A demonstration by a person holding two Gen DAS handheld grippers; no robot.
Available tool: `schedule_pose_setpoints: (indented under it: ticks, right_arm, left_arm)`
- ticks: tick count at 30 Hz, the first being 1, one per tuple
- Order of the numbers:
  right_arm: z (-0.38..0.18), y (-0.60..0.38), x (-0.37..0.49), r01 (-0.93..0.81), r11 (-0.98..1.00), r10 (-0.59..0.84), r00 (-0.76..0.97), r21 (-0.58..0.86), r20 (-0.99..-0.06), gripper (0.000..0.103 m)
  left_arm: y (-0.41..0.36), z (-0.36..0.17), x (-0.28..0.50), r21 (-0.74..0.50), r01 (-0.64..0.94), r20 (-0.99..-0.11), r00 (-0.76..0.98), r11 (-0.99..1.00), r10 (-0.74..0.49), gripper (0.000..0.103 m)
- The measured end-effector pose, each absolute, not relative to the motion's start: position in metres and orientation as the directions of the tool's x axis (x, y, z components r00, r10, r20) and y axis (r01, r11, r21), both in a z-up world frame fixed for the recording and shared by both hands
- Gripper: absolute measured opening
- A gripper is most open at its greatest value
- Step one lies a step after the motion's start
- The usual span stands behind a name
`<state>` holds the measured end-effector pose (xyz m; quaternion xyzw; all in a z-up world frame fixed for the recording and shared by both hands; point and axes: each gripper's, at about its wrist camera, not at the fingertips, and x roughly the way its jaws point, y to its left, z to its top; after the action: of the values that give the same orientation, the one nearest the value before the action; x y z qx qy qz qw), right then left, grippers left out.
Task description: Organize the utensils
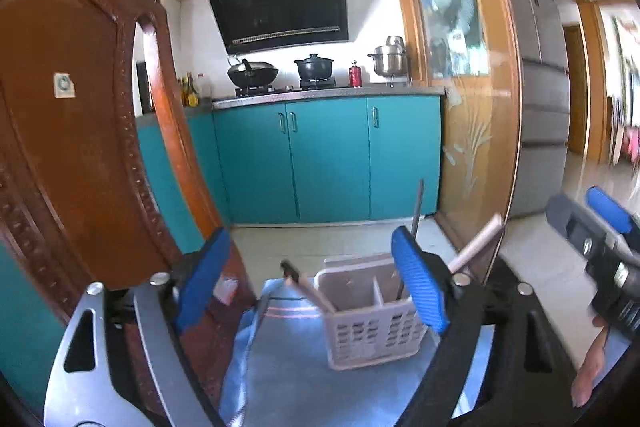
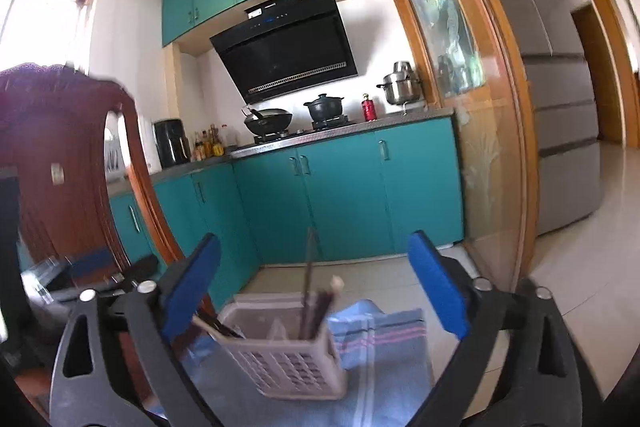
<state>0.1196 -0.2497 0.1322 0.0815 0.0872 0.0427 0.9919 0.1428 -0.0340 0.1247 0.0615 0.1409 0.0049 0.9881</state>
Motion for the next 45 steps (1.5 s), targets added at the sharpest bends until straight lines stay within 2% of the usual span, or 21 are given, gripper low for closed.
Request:
schedule_pose_setpoints:
  ticks: [2, 4, 5, 6, 8, 11, 13, 20, 27, 36, 45]
  right_arm:
    - [0.095, -0.251, 0.105, 0.008, 0.995, 0.009, 0.986, 0.1, -0.166, 0.1]
    - [0.066, -0.257, 0.106, 0.029, 0.994, 0.001, 0.961, 0.104, -0.277, 0.1]
    - [0.056, -0.261, 0.109, 0.01, 0.99, 0.039, 0.936, 0.138, -0.349, 0.1]
    - [0.049, -0.267, 0.108, -0.023, 0.979, 0.102, 0.918, 0.205, -0.383, 0.1]
    - [0.046, -0.271, 0.1, -0.047, 0.967, 0.139, 0.92, 0.251, -0.365, 0.1]
    - [0.048, -0.261, 0.089, -0.056, 0.984, 0.109, 0.939, 0.167, -0.327, 0.1]
    - [0.045, -0.251, 0.085, -0.067, 0.989, 0.105, 0.944, 0.128, -0.312, 0.1]
    - [0.04, -0.229, 0.078, -0.078, 0.996, 0.086, 0.95, 0.039, -0.3, 0.1]
    - [0.045, -0.228, 0.072, -0.062, 0.997, 0.069, 0.964, 0.036, -0.259, 0.1]
    - [0.045, -0.229, 0.072, -0.061, 0.997, 0.069, 0.965, 0.04, -0.254, 0.1]
    - [0.046, -0.228, 0.066, -0.055, 0.998, 0.06, 0.974, 0.026, -0.22, 0.1]
  left_arm:
    - [-0.036, 0.111, 0.128, 0.167, 0.001, -0.26, 0.965, 0.986, 0.043, 0.087]
    - [-0.033, 0.096, 0.114, 0.187, -0.045, -0.224, 0.971, 0.981, 0.087, 0.088]
    - [-0.032, 0.09, 0.109, 0.196, -0.051, -0.22, 0.971, 0.979, 0.094, 0.089]
    - [-0.03, 0.08, 0.102, 0.214, -0.046, -0.225, 0.97, 0.976, 0.095, 0.089]
    - [-0.028, 0.058, 0.095, 0.246, -0.043, -0.276, 0.955, 0.968, 0.112, 0.091]
    - [-0.023, 0.039, 0.096, 0.201, -0.007, -0.365, 0.927, 0.98, 0.082, 0.091]
    - [-0.021, 0.037, 0.095, 0.175, 0.012, -0.389, 0.919, 0.984, 0.058, 0.093]
    - [-0.02, 0.049, 0.083, 0.15, 0.027, -0.332, 0.943, 0.988, 0.024, 0.099]
    - [-0.023, 0.045, 0.083, 0.161, 0.037, -0.334, 0.943, 0.986, 0.019, 0.099]
    - [-0.028, 0.043, 0.081, 0.171, 0.051, -0.328, 0.945, 0.984, 0.008, 0.1]
    - [-0.029, 0.044, 0.075, 0.17, 0.05, -0.291, 0.957, 0.984, 0.001, 0.1]
